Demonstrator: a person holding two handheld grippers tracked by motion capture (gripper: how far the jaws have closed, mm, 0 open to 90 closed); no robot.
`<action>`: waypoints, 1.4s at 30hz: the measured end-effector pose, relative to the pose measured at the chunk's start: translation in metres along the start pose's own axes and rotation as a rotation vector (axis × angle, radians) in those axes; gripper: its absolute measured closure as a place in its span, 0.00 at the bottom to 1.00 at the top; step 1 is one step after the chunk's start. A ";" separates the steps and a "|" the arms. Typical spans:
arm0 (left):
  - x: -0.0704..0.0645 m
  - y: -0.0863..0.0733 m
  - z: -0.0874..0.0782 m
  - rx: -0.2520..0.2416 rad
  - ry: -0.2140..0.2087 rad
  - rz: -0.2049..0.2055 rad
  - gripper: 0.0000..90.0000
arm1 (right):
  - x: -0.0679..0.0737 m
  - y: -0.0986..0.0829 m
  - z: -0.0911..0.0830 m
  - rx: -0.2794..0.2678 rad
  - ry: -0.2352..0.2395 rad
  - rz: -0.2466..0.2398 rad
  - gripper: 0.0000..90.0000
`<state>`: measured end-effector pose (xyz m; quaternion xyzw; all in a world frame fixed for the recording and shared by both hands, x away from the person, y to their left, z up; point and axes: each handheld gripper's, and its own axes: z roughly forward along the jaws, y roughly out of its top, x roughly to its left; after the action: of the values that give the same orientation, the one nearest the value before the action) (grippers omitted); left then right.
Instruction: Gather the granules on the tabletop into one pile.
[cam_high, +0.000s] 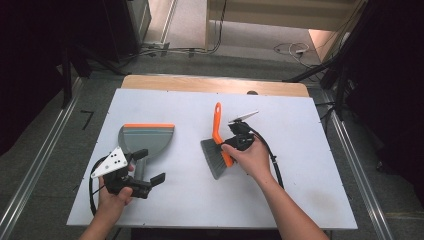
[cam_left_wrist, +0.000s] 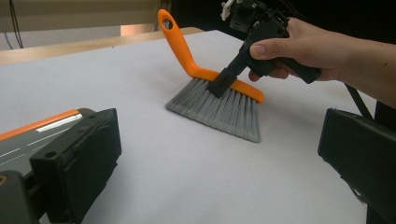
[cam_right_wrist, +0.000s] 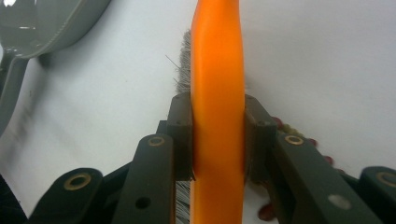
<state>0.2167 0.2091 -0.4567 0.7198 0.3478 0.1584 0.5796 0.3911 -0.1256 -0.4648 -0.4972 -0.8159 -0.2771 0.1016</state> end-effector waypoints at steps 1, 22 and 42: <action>0.000 0.000 0.000 0.000 -0.001 0.000 0.00 | -0.002 -0.001 -0.001 -0.002 -0.001 0.004 0.76; 0.000 -0.001 0.001 0.002 -0.001 -0.002 0.00 | -0.034 -0.011 -0.021 -0.025 -0.016 0.057 0.75; 0.000 -0.001 0.002 0.005 0.000 -0.002 0.00 | -0.049 -0.014 -0.030 -0.029 -0.026 0.067 0.75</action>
<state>0.2174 0.2079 -0.4580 0.7210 0.3488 0.1569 0.5778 0.3993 -0.1843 -0.4664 -0.5293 -0.7959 -0.2789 0.0927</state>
